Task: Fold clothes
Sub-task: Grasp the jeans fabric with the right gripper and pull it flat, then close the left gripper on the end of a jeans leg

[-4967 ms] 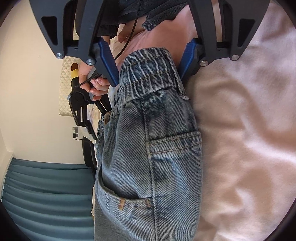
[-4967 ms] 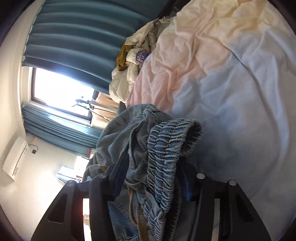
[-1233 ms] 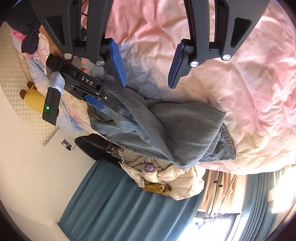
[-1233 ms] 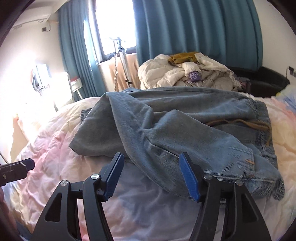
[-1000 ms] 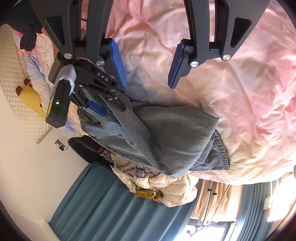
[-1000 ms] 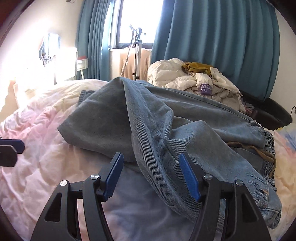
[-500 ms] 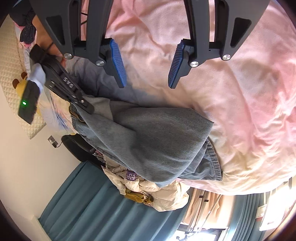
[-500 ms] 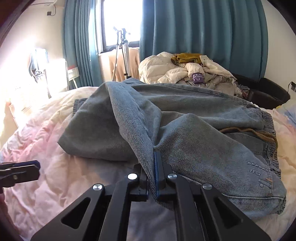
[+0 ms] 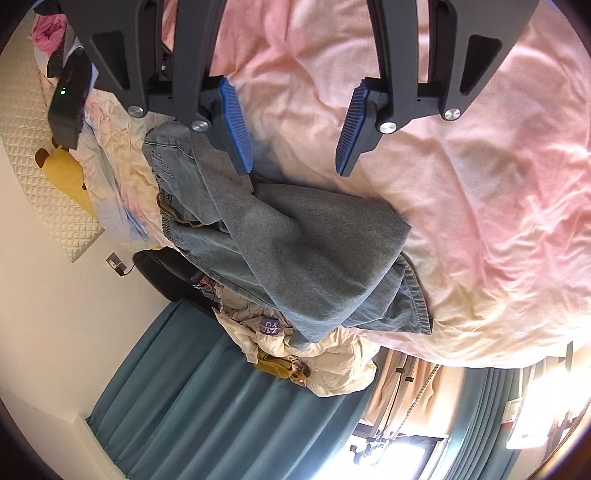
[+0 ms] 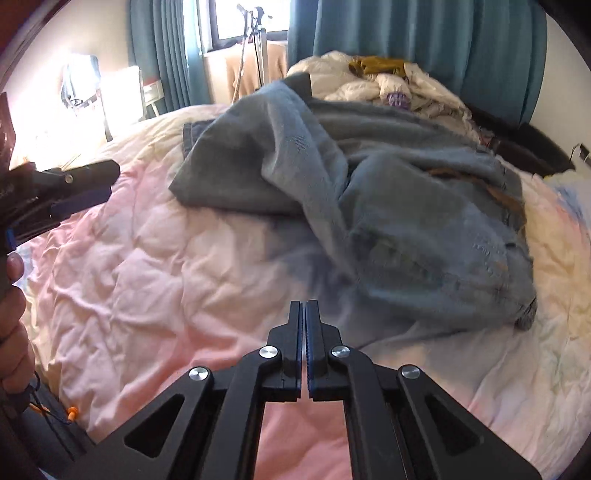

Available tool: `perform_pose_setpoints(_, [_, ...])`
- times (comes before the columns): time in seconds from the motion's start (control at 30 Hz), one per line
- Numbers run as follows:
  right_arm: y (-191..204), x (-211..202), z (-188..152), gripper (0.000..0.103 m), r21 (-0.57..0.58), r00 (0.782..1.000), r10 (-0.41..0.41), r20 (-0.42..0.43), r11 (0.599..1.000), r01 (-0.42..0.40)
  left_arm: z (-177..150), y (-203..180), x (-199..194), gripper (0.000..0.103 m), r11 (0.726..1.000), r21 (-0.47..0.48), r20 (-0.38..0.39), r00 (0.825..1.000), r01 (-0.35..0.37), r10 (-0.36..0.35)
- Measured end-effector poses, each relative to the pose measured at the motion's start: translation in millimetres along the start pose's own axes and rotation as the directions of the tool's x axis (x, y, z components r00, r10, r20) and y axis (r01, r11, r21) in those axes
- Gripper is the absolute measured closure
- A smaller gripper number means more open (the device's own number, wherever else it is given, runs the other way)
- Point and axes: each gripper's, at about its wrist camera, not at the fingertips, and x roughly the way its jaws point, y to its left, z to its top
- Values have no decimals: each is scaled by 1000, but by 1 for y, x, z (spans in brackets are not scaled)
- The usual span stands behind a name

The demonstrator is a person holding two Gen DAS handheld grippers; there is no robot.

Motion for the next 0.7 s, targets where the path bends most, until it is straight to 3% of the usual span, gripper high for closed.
perform_pose_setpoints(0.07, [-1,0,-4,102,48,999,44,-14,998,-43,-4,0,-3,55,1000,5,-1,1000,-15,15])
perform_pose_setpoints(0.23, [-5,-30,-2,102,103,995,61,80,992,-69,-6,2,4,55,999,-9,-51,998,-38,38])
perform_pose_setpoints(0.43, [-36,-35,5,98,223,994,9,110,974,-34,20,1,34,55,997,-57,-122,991,-52,45])
perform_pose_setpoints(0.5, [-51,-33,6,90,284,993,-13,116,959,-21,37,-3,48,55,997,-57,-120,991,-61,54])
perform_pose_setpoints(0.57, [-64,-31,7,59,338,991,-35,129,941,-11,58,-11,65,55,996,-58,-113,992,-71,64])
perform_pose_setpoints(0.63, [-74,-31,7,41,373,986,-59,154,928,-2,79,-21,88,55,994,-49,-121,989,-95,89])
perform_pose_setpoints(0.7, [-81,-29,8,39,386,984,-66,167,922,-4,101,-31,112,55,992,-38,-133,984,-124,118])
